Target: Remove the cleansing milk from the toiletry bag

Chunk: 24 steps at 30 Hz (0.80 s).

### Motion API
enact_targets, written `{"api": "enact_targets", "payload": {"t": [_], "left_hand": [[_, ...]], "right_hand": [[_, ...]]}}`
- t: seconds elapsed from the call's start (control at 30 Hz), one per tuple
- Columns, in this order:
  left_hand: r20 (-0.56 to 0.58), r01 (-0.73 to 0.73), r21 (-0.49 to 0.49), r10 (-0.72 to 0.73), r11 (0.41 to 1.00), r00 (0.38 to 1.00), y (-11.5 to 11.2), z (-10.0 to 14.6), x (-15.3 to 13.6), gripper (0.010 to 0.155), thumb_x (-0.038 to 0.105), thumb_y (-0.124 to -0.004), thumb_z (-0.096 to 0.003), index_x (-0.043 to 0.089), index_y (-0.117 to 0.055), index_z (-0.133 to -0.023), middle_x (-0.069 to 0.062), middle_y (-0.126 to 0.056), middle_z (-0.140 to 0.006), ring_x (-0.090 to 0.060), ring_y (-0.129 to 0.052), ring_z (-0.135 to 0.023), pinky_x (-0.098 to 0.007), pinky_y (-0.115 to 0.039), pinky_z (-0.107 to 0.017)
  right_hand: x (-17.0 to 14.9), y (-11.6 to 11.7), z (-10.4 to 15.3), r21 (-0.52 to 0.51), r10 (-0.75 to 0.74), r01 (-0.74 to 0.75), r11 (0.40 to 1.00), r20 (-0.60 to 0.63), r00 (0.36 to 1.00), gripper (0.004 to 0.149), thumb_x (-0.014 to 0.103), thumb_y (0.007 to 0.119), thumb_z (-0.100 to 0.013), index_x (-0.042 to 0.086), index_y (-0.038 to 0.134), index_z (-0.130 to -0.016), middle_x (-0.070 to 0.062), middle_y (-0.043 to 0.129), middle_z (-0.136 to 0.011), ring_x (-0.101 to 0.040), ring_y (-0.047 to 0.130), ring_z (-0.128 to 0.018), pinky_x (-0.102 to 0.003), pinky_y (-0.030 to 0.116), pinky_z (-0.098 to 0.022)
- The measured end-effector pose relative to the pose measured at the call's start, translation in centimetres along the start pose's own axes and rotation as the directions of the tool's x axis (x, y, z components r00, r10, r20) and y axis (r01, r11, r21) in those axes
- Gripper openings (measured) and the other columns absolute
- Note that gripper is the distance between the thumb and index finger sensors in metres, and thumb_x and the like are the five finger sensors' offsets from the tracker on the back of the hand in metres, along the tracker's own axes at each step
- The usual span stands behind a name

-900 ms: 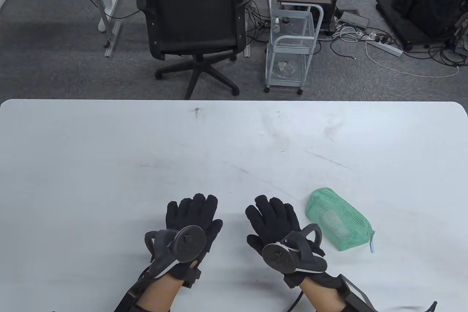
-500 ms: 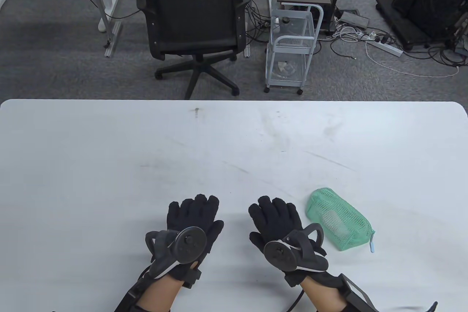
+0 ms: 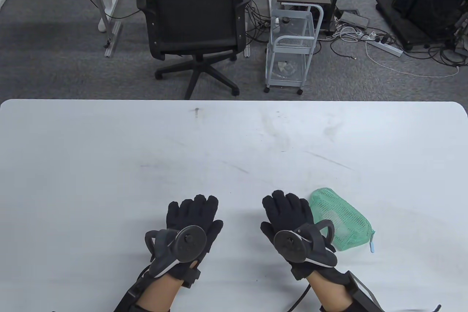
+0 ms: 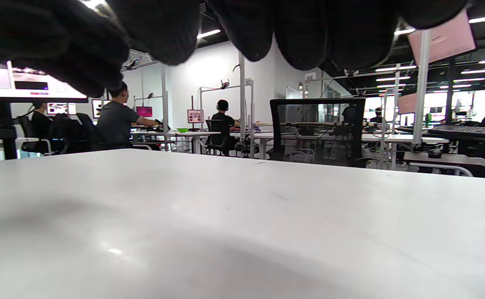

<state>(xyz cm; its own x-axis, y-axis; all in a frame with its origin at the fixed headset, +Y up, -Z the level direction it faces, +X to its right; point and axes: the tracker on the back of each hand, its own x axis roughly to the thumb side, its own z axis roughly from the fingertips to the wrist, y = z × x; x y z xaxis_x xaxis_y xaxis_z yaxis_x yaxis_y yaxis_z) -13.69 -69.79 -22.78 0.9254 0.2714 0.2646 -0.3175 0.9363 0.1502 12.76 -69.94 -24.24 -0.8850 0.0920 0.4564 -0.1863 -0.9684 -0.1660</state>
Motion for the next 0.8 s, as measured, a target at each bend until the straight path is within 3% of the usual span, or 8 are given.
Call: {"api": "enact_targets", "payload": {"t": [0.37, 0.57, 0.8], "left_hand": [[-0.018, 0.001, 0.0, -0.001, 1.0, 1.0, 0.2, -0.2, -0.4, 0.062, 0.051, -0.085, -0.0501, 0.026, -0.075, -0.106, -0.014, -0.082, -0.111, -0.047, -0.085, -0.096, -0.069, -0.054, -0.074], [-0.025, 0.0, -0.007, 0.0, 1.0, 1.0, 0.2, -0.2, -0.5, 0.062, 0.051, -0.085, -0.0501, 0.026, -0.075, -0.106, -0.014, -0.083, -0.111, -0.047, -0.085, -0.096, -0.069, -0.055, -0.073], [-0.034, -0.004, -0.015, 0.003, 1.0, 0.999, 0.3, -0.3, -0.7, 0.062, 0.051, -0.085, -0.0501, 0.026, -0.075, -0.106, -0.014, -0.083, -0.11, -0.046, -0.086, -0.095, -0.069, -0.055, -0.073]], "right_hand": [[-7.0, -1.1, 0.0, -0.027, -0.059, 0.054, 0.998, -0.278, 0.959, 0.057, 0.035, 0.085, -0.056, 0.001, 0.075, -0.101, -0.032, 0.071, -0.108, -0.068, 0.072, -0.087, -0.076, 0.057, -0.063], [-9.7, 0.6, -0.3, 0.113, -0.006, 0.06, 0.992, -0.428, 0.904, 0.056, 0.035, 0.087, -0.055, 0.001, 0.077, -0.099, -0.033, 0.07, -0.109, -0.068, 0.071, -0.088, -0.076, 0.056, -0.063], [-10.9, 2.2, -0.5, 0.166, 0.062, 0.026, 0.986, -0.506, 0.86, 0.062, 0.037, 0.087, -0.055, -0.004, 0.074, -0.1, -0.035, 0.063, -0.112, -0.07, 0.067, -0.089, -0.077, 0.054, -0.063]]}}
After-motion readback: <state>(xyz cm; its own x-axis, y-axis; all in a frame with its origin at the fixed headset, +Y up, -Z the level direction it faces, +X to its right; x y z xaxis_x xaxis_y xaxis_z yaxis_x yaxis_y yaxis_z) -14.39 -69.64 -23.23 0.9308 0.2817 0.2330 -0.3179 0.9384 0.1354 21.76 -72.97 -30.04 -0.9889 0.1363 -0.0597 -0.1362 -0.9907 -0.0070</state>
